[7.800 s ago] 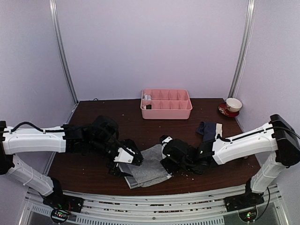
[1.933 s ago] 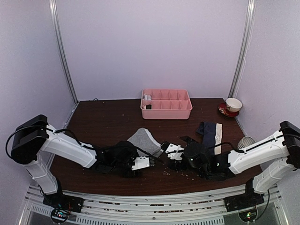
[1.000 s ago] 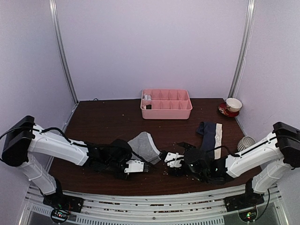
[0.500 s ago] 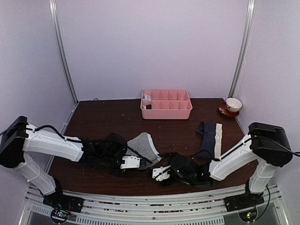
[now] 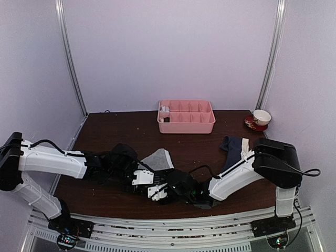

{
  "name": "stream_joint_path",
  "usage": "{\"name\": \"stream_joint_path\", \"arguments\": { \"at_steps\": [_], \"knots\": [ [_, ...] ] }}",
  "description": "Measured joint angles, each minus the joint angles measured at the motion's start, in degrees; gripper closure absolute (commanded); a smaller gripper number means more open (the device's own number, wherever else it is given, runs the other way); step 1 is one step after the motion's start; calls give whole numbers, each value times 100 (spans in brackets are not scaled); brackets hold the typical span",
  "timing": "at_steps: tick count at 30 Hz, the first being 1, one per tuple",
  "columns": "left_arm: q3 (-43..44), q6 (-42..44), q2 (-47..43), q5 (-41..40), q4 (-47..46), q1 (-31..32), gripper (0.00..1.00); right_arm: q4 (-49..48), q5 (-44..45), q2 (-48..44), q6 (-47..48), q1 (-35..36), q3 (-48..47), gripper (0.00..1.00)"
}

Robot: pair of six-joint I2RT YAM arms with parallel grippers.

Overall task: Roll the underwear
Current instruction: Pass from the left arm to the right

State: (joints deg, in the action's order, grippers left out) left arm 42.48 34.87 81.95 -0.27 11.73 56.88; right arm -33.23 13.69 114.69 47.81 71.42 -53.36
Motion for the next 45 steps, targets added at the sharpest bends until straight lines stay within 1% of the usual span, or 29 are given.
{"name": "stream_joint_path", "arguments": {
  "at_steps": [1, 3, 4, 6, 7, 8, 14, 19, 23, 26, 27, 28, 32, 35, 42, 43, 45],
  "knots": [
    [-2, 28, -22, 9, 46, -13, 100, 44, 15, 44, 0, 0, -68, 16],
    [-7, 66, -46, 22, 81, -46, 100, 122, 72, 90, 4, -2, -146, 24],
    [-9, 83, -59, 31, 81, -50, 100, 157, 111, 98, 11, -2, -157, 31],
    [-37, 120, -116, 50, 85, -48, 100, 201, 177, 98, 31, -24, -122, 53],
    [-70, 146, -168, 57, 87, -48, 100, 221, 186, 98, 33, -37, -87, 57],
    [-105, 168, -225, 66, 111, -48, 100, 251, 205, 96, 44, -50, -48, 59],
    [-297, 284, -533, 175, 304, -50, 100, 269, 302, -107, -72, -190, 341, 63],
    [-461, 376, -568, 284, 354, -55, 100, 319, 299, -446, -155, -208, 793, 75],
    [-562, 442, -570, 417, 435, -55, 100, 522, 133, -560, -278, -208, 874, 83],
    [-651, 474, -619, 503, 470, -55, 100, 673, 7, -619, -352, -192, 863, 93],
    [-678, 485, -645, 527, 479, -55, 100, 715, -26, -627, -396, -186, 861, 98],
    [-706, 503, -682, 551, 481, -55, 100, 756, -48, -634, -459, -175, 855, 100],
    [-831, 610, -881, 616, 481, -55, 100, 1008, -109, -647, -636, -157, 732, 100],
    [-1001, 743, -1102, 656, 474, -55, 99, 1469, -151, -697, -940, -105, 514, 100],
    [-1486, 1167, -1884, 909, 647, -55, 99, 3252, -494, -1080, -2284, 118, -284, 100],
    [-1517, 1226, -1978, 960, 695, -55, 98, 3541, -575, -1093, -2492, 160, -459, 100],
    [-1558, 1373, -2153, 1091, 848, -55, 93, 4105, -752, -1088, -2918, 229, -804, 100]
  ]
}}
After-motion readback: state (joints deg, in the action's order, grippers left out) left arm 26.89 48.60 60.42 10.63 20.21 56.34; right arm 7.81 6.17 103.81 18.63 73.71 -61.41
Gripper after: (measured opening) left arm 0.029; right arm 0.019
